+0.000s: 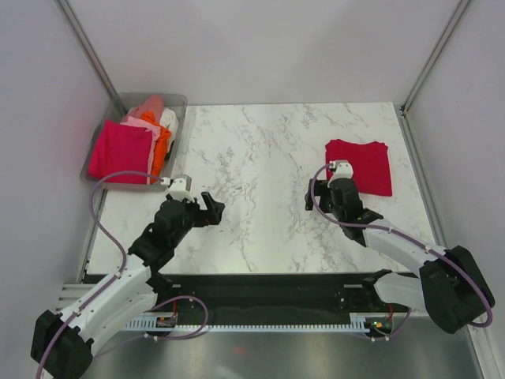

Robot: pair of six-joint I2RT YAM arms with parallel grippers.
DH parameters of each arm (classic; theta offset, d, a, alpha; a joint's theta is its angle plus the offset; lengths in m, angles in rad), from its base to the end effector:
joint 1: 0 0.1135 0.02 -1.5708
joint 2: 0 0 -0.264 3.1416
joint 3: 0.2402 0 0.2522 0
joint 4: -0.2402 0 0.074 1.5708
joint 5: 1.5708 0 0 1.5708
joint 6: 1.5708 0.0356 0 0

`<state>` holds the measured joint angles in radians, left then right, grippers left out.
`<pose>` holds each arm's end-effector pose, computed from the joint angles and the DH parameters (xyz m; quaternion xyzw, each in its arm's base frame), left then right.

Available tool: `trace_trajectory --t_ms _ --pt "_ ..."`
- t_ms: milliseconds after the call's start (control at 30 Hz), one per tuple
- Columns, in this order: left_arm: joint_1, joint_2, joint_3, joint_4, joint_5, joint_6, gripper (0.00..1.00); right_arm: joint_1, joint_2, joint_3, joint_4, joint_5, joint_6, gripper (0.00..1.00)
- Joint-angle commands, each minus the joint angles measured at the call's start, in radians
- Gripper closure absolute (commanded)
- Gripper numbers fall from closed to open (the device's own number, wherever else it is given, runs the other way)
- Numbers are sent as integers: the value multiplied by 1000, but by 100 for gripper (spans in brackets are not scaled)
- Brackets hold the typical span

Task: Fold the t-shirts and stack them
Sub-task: Reset both grippers

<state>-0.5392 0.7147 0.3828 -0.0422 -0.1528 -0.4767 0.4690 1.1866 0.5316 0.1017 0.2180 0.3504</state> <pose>0.1516 -0.0844 0.2235 -0.0172 0.8248 -0.2181 0.5214 0.2215 0.1036 0.1995 0.0014 0.8698 0.1057 0.4820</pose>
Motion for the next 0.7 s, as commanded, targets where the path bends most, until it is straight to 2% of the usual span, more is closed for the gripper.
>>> trace_trajectory --t_ms 0,167,667 --pt "-2 -56 -59 27 -115 33 1 0 -30 -90 196 14 50 2" --pt "-2 -139 -113 38 -142 15 0 0 27 -90 220 -60 68 2" --pt "-2 -90 -96 22 -146 -10 1 2 33 -122 265 -86 74 2"
